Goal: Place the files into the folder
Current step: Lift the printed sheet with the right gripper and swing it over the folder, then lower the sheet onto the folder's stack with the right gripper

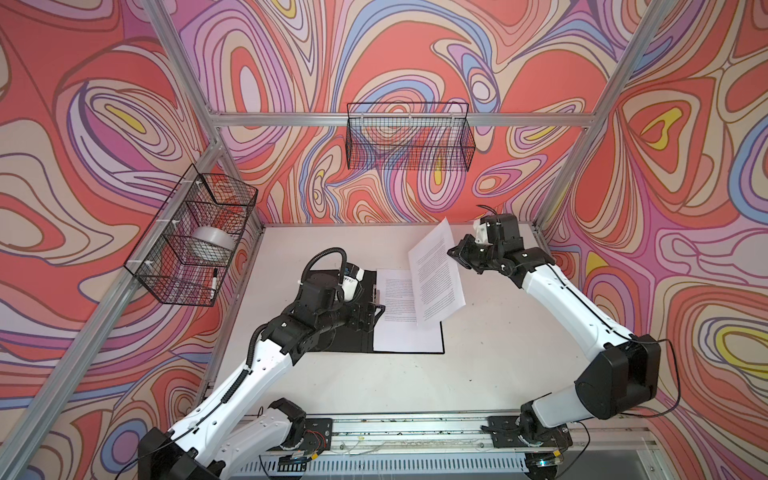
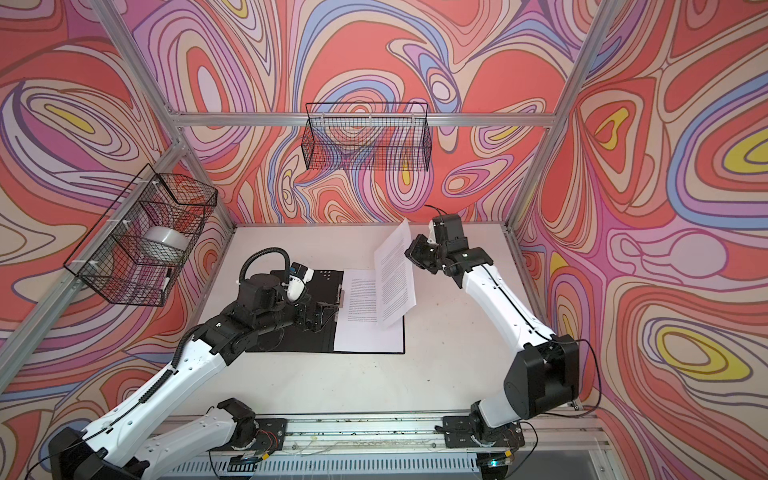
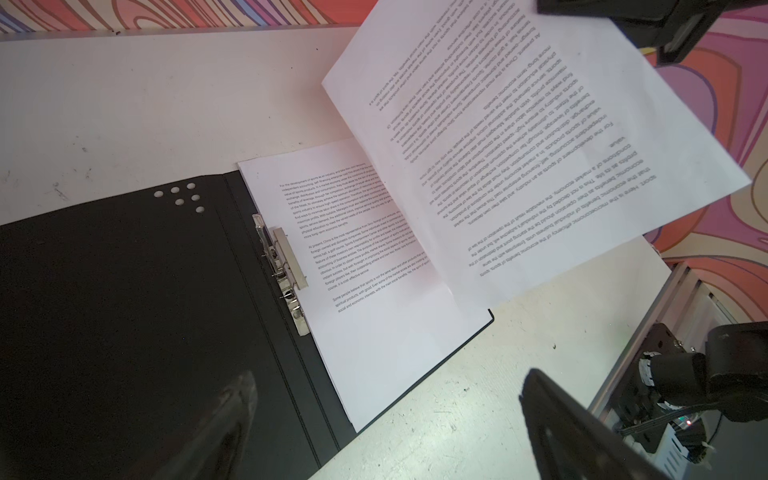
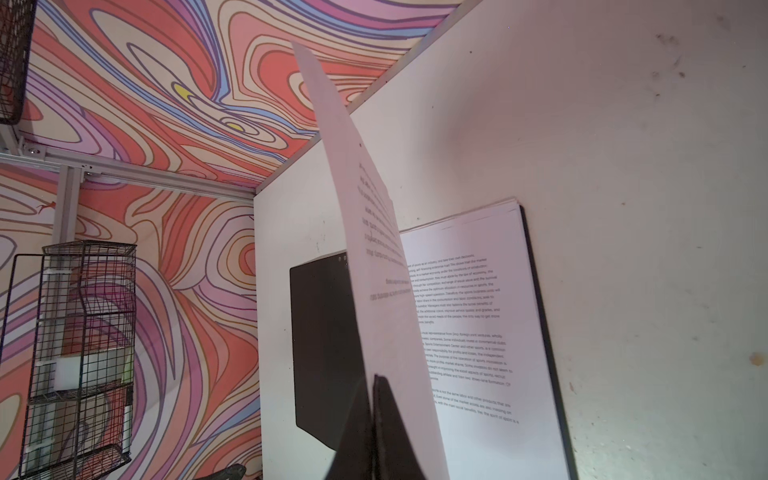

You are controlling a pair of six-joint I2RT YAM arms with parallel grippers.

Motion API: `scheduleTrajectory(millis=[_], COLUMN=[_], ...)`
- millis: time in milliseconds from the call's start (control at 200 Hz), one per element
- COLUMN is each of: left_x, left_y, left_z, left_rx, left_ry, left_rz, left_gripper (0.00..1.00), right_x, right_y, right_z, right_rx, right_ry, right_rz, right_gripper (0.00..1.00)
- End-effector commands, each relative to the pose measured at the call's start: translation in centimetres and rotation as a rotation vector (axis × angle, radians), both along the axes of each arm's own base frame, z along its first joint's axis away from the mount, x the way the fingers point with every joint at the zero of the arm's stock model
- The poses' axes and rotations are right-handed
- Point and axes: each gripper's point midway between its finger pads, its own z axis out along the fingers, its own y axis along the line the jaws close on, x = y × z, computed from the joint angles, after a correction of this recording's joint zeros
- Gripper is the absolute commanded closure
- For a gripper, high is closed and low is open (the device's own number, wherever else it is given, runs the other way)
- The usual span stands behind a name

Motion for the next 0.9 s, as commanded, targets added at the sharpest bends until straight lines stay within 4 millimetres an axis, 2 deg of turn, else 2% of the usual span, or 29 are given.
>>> scheduleTrajectory(millis=[0,130,225,381,466,561,631,891], left_x=[-0.1,-0.1,-0.1,0.1,0.1,0.1,0.2,0.4], left_y=[-0.1,-0.1,-0.2,-0.3,-0.3,-0.3,-0.3,-0.3], left_z=[0.4,0.4,0.4,0.3,0.3,0.2,0.2,0.1], left_rx=[-0.023,-0.027,-0.032,-0.046,-0.049,-0.053,-0.057,-0.067], left_ry=[-0.017,-0.014,-0.009,0.002,0.008,0.01,0.015,0.027], left_rz=[-0.012,-0.013,-0.016,-0.021,-0.022,-0.021,-0.021,-0.019], left_gripper=[0.0,0.0,0.0,0.0,0.0,0.0,0.0,0.0], right_x=[0.9,0.9,0.8,0.1,-1.1,-1.9,-2.3,-1.9], right_y=[1.0,0.4,0.2,0.1,0.1,0.2,0.1,-0.3], right_z=[-0.2,-3.0,-6.0,-12.4,-16.8,-19.9,-20.9,-21.0], right_rx=[0.052,0.017,-0.01,-0.077,-0.104,-0.105,-0.106,-0.177], right_ry=[-0.024,-0.004,0.019,0.048,0.113,0.154,0.176,0.179], right_rz=[-0.016,-0.045,-0.038,0.018,0.054,0.07,0.069,0.085], right_gripper=[1.0,1.0,1.0,1.0,1.0,1.0,1.0,1.0])
